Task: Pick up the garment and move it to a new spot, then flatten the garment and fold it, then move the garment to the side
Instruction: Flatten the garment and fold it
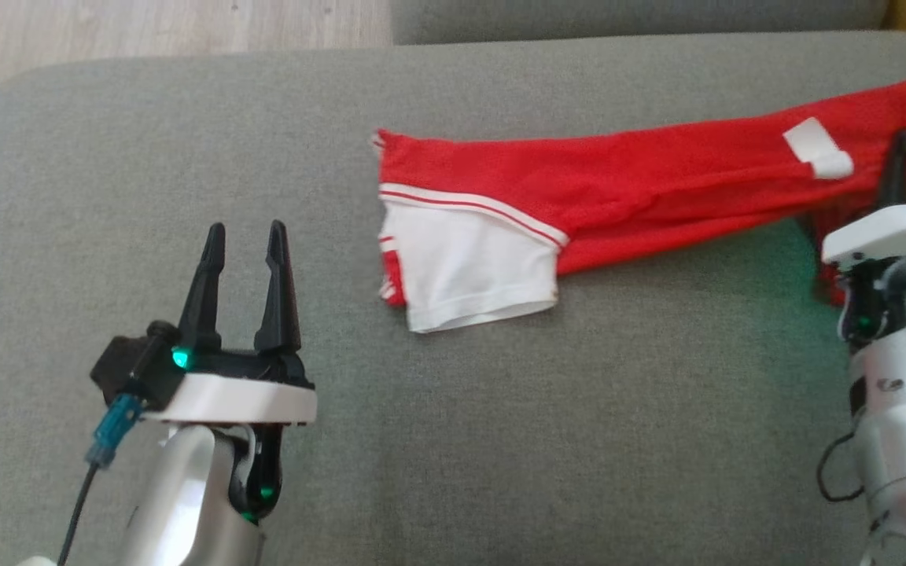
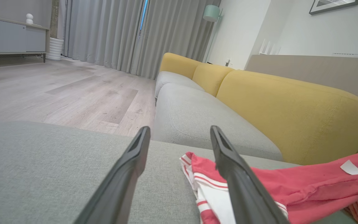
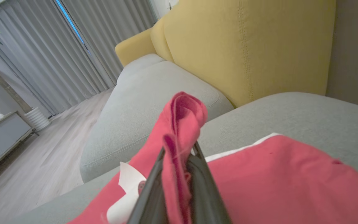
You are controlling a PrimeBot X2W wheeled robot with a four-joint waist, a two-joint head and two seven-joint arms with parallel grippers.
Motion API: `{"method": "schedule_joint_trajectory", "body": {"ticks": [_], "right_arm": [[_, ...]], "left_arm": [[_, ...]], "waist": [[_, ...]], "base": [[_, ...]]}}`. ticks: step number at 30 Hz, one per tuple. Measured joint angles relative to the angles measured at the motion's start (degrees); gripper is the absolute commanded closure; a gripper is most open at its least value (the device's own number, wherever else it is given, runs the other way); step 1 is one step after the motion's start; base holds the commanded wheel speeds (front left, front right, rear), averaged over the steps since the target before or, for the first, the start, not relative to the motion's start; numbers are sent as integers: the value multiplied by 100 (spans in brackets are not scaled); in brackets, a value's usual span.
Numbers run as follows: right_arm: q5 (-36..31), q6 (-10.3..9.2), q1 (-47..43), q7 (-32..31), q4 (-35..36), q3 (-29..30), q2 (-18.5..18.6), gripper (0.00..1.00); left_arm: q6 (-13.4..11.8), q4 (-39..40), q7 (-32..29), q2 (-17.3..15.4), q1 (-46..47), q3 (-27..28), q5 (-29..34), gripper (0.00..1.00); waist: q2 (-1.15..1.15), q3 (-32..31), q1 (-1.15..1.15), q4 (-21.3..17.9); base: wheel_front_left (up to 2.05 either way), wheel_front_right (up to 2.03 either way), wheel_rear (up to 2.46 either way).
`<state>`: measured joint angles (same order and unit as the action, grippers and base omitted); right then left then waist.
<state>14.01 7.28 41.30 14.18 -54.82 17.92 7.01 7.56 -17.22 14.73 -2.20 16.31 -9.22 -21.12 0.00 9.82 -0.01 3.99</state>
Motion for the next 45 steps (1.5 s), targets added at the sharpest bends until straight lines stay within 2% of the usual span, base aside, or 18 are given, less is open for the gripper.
{"method": "schedule_joint_trajectory", "body": {"ticks": [6, 12, 16, 17, 18, 19, 23, 25, 29, 34, 42, 43, 44, 45], "right_arm": [[11, 0, -118, -162, 455, -111, -35, 100], [40, 0, -220, -371, 850, -651, -275, 100], [305, 0, -281, -592, 1123, -1401, -308, 100], [556, 0, -305, -635, 1189, -1678, -301, 100], [990, 0, -354, -694, 1266, -2249, -308, 100], [990, 0, -354, -694, 1266, -2249, -308, 100], [1418, 0, -364, -695, 1318, -3129, -319, 100], [1668, 0, -353, -665, 1174, -3657, -318, 100], [1940, 0, -295, -559, 788, -4179, -313, 100], [2191, 0, -142, -423, 189, -4606, -309, 100], [2794, 0, 109, -196, -374, -5182, -304, 100], [2854, 0, 125, -155, -410, -5292, -300, 31], [2953, 0, 130, -153, -383, -5393, -291, 0], [3098, 0, 131, -137, -310, -5519, -287, 0]], "left_arm": [[0, 11, 0, -2, -172, 0, -1, 0], [0, 9, -1, -3, -177, 0, 0, 0], [0, 5, -1, -4, -226, -5, -2, 0], [0, 4, -1, -4, -255, -13, -13, 0], [0, -5, -1, -4, -276, -33, -16, 0], [0, -5, -1, -4, -276, -33, -16, 0], [0, -4, -1, -5, -270, -99, -47, 0], [1, -7, 0, -2, -257, -208, -116, 0], [0, -32, -1, -7, -236, -277, -163, 0], [0, -67, -1, -4, -144, -402, -216, 0], [0, -97, -1, -4, -96, -553, -318, 0], [1, -99, -1, -1, -94, -561, -318, 0], [0, -103, -1, -3, -93, -560, -319, 0], [0, -105, -1, -7, -92, -559, -320, 0]], "waist": [[0, -155, 0, 124], [0, -276, 1, 261], [0, -366, 1, 397], [0, -380, 1, 438], [0, -401, 1, 527], [0, -401, 1, 527], [0, -385, 1, 708], [0, -327, 1, 867], [0, -230, 1, 1109], [0, -93, 1, 1405], [0, 115, 2, 1701], [0, 127, 2, 1721], [0, 135, 2, 1736], [0, 139, 2, 1742]], "base": [[0, 0, 0], [0, 0, 0], [0, 0, 0], [0, 0, 0], [0, 0, 0], [0, 0, 0], [0, 0, 0], [0, 0, 0], [0, 0, 0], [0, 0, 0], [0, 0, 0], [0, 0, 0], [0, 0, 0], [0, 0, 0]]}}
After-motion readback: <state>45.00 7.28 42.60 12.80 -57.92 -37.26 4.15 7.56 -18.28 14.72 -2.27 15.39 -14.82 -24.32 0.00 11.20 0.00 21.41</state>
